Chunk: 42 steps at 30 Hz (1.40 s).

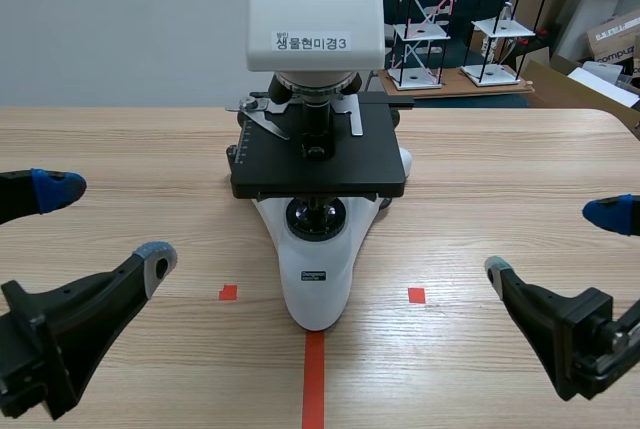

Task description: Point at the stage clip

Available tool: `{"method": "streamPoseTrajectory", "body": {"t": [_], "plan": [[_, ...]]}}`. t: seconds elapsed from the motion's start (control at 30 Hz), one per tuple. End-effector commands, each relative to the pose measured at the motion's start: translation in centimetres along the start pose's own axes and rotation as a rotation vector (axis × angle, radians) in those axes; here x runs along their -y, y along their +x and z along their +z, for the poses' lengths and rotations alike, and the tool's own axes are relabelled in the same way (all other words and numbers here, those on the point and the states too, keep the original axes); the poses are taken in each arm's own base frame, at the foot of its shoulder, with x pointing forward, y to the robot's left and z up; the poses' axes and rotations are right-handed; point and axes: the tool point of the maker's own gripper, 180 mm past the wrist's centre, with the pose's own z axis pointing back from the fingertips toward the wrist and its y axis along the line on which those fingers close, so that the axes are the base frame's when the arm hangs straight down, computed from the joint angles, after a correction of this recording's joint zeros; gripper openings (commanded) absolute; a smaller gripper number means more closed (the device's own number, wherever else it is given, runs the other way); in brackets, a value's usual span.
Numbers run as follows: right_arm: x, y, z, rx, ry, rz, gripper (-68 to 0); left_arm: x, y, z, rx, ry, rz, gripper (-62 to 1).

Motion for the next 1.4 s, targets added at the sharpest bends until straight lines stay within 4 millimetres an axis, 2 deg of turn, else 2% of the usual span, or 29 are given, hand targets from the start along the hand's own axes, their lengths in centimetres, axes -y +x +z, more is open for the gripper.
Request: {"method": "streamPoseTrajectory", "body": {"t": [0.0,0.7,0.73,0.77,0.8,0.9,0.93,0.97,1.0,1.2,1.37], "plan": [[0.1,0.8,0.0,0.023,0.003,0.013,-1.0,0.3,1.0,0.0,0.035,-0.003,0.008,1.4],[0.1,0.8,0.0,0.023,0.003,0.013,-1.0,0.2,1.0,0.0,0.035,0.001,0.008,1.4],[0.1,0.8,0.0,0.023,0.003,0.013,-1.0,0.1,1.0,0.0,0.035,0.007,0.007,-0.1],[0.1,0.8,0.0,0.023,0.003,0.013,-1.0,0.0,1.0,0.0,0.035,0.014,0.006,-5.1],[0.1,0.8,0.0,0.023,0.003,0.013,-1.0,-0.2,1.0,0.0,0.035,0.024,0.003,-12.5],[0.1,0.8,0.0,0.023,0.003,0.013,-1.0,-0.8,0.9,0.0,0.032,0.058,-0.012,-42.0],[0.1,0.8,0.0,0.023,0.003,0.013,-1.0,-0.9,1.0,-0.1,0.033,0.063,-0.018,-50.1],[0.1,0.8,0.0,0.023,0.003,0.013,-1.0,-1.0,1.1,-0.2,0.034,0.063,-0.030,-56.4],[0.1,0.8,0.0,0.023,0.003,0.013,-1.0,-1.1,1.2,-0.3,0.033,0.061,-0.051,-59.9],[0.1,0.8,0.0,0.023,0.003,0.013,-1.0,-2.6,2.5,-1.7,0.025,0.062,-0.150,-59.5],[0.1,0.8,0.0,0.023,0.003,0.013,-1.0,-4.4,4.5,-2.9,0.031,0.052,-0.267,-59.5]]}}
